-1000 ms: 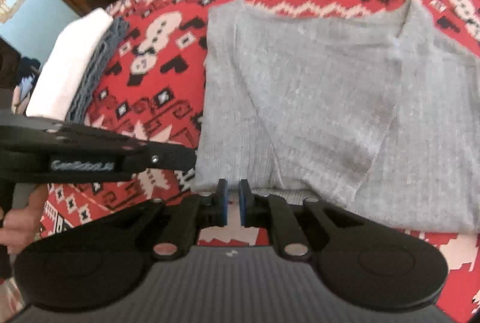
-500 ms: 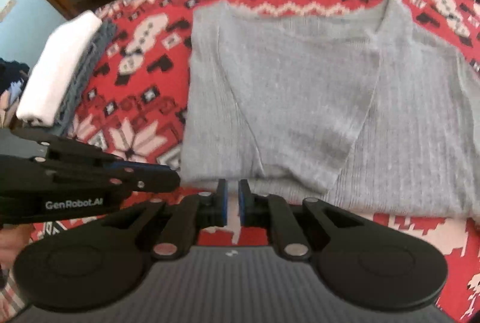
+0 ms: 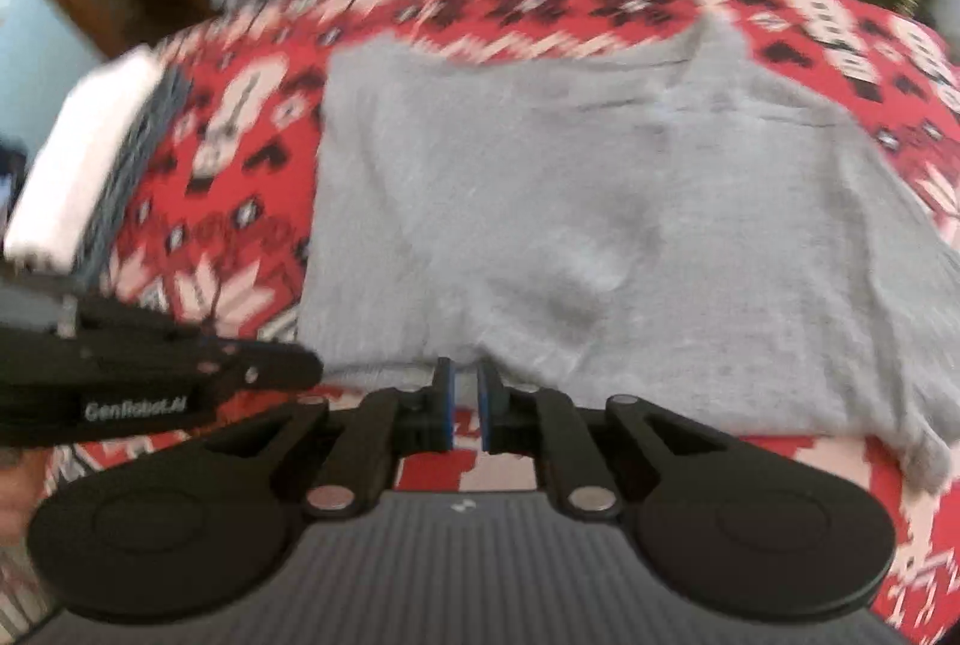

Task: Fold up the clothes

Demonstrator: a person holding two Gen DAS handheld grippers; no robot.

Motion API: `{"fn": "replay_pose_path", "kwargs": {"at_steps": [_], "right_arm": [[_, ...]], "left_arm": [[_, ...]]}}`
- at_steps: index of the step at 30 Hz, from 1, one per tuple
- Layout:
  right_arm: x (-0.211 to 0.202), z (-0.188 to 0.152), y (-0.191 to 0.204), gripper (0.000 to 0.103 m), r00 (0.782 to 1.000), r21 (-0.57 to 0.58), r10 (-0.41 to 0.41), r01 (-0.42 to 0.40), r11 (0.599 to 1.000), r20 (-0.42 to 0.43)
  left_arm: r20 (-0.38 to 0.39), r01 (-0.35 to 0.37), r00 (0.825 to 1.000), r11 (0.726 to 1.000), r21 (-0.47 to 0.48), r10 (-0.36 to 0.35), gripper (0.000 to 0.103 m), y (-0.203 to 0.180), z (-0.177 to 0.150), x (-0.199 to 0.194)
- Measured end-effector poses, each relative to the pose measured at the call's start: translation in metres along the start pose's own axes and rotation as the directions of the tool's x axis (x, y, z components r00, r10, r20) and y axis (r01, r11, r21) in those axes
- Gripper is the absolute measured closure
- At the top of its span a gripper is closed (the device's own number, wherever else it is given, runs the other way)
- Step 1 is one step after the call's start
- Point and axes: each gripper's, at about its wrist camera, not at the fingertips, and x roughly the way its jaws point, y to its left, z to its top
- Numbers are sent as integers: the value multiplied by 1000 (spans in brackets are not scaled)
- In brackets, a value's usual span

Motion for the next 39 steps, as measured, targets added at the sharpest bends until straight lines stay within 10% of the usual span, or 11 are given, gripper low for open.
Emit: {"fn": "replay_pose_path", "kwargs": {"at_steps": [29, 39], "right_arm": [[15, 21, -61, 100, 997, 151, -78, 76, 986, 6], [31, 61, -45, 97, 999, 91, 17, -21, 996, 46]], "left_arm": [[-26, -42, 999, 998, -55, 41, 101, -10, 27, 22], [24, -35, 999, 999, -37, 36, 101, -9, 66, 31]]}}
